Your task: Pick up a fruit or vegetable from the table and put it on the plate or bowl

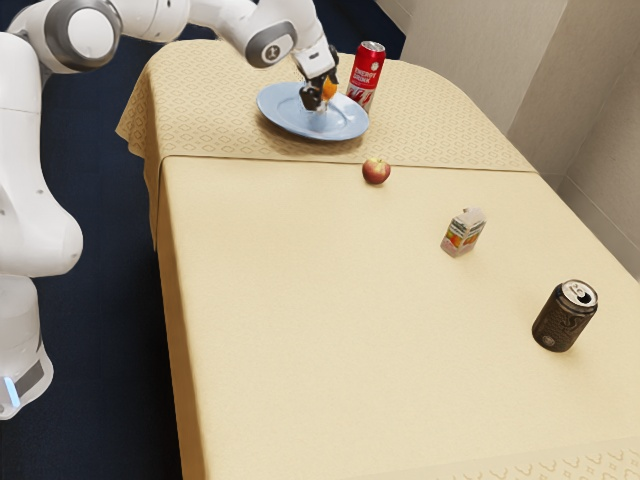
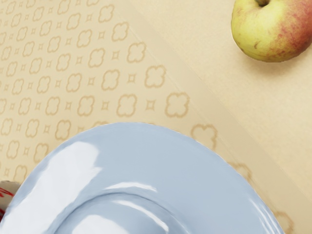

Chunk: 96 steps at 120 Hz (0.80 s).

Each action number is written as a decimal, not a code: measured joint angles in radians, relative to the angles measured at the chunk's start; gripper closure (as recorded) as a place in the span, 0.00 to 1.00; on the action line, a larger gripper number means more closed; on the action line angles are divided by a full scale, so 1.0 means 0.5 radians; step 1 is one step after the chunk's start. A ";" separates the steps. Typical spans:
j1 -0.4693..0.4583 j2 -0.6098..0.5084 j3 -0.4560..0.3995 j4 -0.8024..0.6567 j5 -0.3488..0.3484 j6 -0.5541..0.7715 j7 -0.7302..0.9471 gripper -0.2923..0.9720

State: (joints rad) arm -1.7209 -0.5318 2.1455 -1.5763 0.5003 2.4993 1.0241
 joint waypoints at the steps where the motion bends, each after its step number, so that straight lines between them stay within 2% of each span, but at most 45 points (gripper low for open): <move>1: 0.004 0.003 -0.013 0.009 -0.004 -0.001 0.000 0.24; 5: 0.069 0.029 -0.136 0.037 -0.024 -0.007 0.000 0.24; 11: 0.332 0.055 -0.558 0.056 -0.048 -0.036 0.001 0.24; 16: 0.638 0.072 -1.073 0.063 -0.055 -0.104 0.001 0.24; 20: 0.807 0.096 -1.448 0.066 -0.056 -0.183 0.001 0.24; 26: 0.926 0.215 -2.006 0.068 -0.023 -0.351 -0.004 0.23; 32: 0.970 0.325 -2.466 0.068 0.026 -0.509 -0.009 0.23; 37: 0.989 0.372 -2.723 0.074 0.078 -0.616 -0.013 0.23; 43: 1.012 0.394 -2.874 0.140 0.148 -0.718 -0.018 0.23; 53: 1.212 0.392 -2.935 0.301 0.290 -0.900 -0.025 0.23; 61: 1.311 0.406 -2.706 0.322 0.247 -1.019 -0.029 0.23; 67: 1.155 0.410 -2.417 0.319 0.168 -1.082 -0.033 0.23; 72: 0.917 0.411 -2.130 0.318 0.102 -1.135 -0.036 0.23; 76: 0.790 0.410 -1.966 0.316 0.045 -1.177 -0.037 0.23; 89: 0.587 0.403 -1.628 0.313 -0.066 -1.268 -0.023 0.23; 96: 0.545 0.394 -1.538 0.318 -0.108 -1.294 -0.006 0.23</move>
State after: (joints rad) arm -1.4484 -0.3349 1.3765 -1.4174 0.4461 1.8523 1.0212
